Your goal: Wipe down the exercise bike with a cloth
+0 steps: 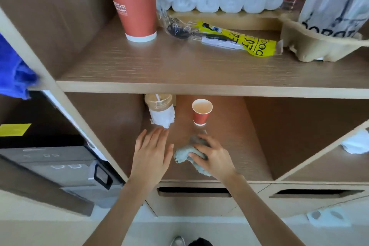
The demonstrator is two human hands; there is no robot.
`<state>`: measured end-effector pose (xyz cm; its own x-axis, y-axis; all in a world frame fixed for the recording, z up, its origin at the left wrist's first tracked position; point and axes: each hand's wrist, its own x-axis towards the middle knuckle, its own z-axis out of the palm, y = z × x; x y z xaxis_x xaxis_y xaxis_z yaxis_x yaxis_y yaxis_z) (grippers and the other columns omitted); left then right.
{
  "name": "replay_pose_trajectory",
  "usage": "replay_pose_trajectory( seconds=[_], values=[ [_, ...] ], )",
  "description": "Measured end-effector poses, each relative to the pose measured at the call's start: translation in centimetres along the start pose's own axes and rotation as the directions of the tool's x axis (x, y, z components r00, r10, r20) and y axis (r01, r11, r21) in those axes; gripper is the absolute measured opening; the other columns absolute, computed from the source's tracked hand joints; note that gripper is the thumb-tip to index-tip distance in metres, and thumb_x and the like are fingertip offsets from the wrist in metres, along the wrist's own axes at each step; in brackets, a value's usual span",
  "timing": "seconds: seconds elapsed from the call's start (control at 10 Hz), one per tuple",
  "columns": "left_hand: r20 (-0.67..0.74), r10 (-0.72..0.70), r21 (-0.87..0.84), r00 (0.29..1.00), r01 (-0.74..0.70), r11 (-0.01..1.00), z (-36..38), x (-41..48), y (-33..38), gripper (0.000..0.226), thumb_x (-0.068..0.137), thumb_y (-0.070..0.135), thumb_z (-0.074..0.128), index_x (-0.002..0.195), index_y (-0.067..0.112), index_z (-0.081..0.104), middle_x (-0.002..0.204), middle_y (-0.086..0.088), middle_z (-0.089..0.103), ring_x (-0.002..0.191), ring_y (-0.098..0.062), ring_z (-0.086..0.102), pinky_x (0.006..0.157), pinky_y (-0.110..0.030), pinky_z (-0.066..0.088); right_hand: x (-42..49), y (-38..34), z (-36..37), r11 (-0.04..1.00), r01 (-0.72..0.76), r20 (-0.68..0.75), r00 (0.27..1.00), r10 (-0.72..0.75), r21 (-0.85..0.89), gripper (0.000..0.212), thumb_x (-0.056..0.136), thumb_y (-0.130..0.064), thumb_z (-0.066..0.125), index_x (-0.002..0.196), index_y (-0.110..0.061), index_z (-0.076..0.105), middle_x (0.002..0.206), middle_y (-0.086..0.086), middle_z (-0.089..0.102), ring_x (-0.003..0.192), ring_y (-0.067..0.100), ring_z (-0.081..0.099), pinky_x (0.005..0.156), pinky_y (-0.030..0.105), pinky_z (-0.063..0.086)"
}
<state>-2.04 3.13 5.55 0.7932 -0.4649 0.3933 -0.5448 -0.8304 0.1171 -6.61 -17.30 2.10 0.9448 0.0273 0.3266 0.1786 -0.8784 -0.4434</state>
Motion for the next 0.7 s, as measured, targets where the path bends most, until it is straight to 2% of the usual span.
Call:
replay_pose_trajectory(
  seconds=[0.1,0.2,0.3,0.4,0.5,0.6,0.7],
  values=[
    [0.002,-0.001,0.014,1.0,0.001,1.0,1.3,0.2,-0.4,0.045,0.095,0.034,0.039,0.119,0.005,0.063,0.123,-0.009,0.063,0.115,-0.023,0.059,0.107,-0.045,0.034,0.5,1.8,2.1,1.0,-0.002,0.092,0.996,0.002,0.001,0.021,0.077,-0.031,0.076,0.092,-0.017,0.074,0.122,0.01,0.06,0.104,0.032,0.06,0.066,0.045,0.058],
    [-0.005,-0.006,0.025,1.0,0.007,1.0,2.2,0.4,-0.3,0.043,0.095,0.033,0.041,0.117,0.004,0.064,0.121,-0.01,0.064,0.112,-0.024,0.06,0.105,-0.048,0.037,0.7,3.0,3.7,0.997,0.042,0.144,0.989,-0.033,-0.063,0.024,0.079,-0.034,0.074,0.097,-0.019,0.075,0.129,0.016,0.055,0.116,0.04,0.053,0.087,0.052,0.05],
    [-0.016,-0.016,0.028,1.0,0.016,0.999,2.8,0.5,-0.2,0.042,0.094,0.032,0.042,0.116,0.004,0.065,0.119,-0.01,0.065,0.111,-0.024,0.061,0.104,-0.049,0.039,0.4,3.7,4.8,0.985,0.042,0.19,0.982,-0.01,-0.168,0.044,0.085,-0.053,0.052,0.116,-0.025,0.067,0.141,0.017,0.045,0.129,0.043,0.039,0.104,0.06,0.032],
    [-0.012,-0.018,0.037,1.0,0.019,0.999,3.1,0.6,0.1,0.042,0.094,0.033,0.042,0.115,0.004,0.065,0.118,-0.01,0.066,0.11,-0.025,0.061,0.104,-0.049,0.039,-0.1,3.6,5.4,0.961,0.028,0.234,0.971,0.038,-0.274,0.057,0.087,-0.061,0.038,0.13,-0.028,0.055,0.146,0.016,0.037,0.133,0.044,0.032,0.107,0.061,0.025],
    [-0.011,-0.026,0.054,1.0,0.027,0.998,3.7,0.5,0.5,0.042,0.093,0.032,0.043,0.114,0.004,0.066,0.117,-0.011,0.066,0.109,-0.025,0.062,0.103,-0.049,0.04,-0.3,3.4,5.6,0.951,0.005,0.263,0.961,0.081,-0.31,0.059,0.088,-0.06,0.034,0.131,-0.026,0.054,0.145,0.016,0.039,0.132,0.045,0.034,0.104,0.061,0.031],
    [0.012,-0.025,0.053,1.0,0.024,0.998,4.0,0.2,1.0,0.042,0.093,0.032,0.043,0.112,0.003,0.066,0.115,-0.011,0.067,0.107,-0.025,0.063,0.101,-0.049,0.042,-0.2,3.4,5.2,0.958,0.001,0.309,0.946,0.092,-0.288,0.059,0.088,-0.059,0.034,0.131,-0.025,0.055,0.144,0.016,0.041,0.131,0.045,0.035,0.103,0.061,0.033],
    [-0.007,-0.028,0.07,1.0,0.028,0.997,4.6,0.0,1.4,0.042,0.093,0.032,0.043,0.111,0.003,0.067,0.114,-0.011,0.067,0.105,-0.026,0.063,0.101,-0.048,0.042,-0.3,3.6,5.2,0.977,-0.016,0.286,0.955,0.078,-0.213,0.057,0.088,-0.059,0.041,0.135,-0.027,0.05,0.15,0.012,0.032,0.138,0.043,0.023,0.11,0.059,0.021]
  ],
)
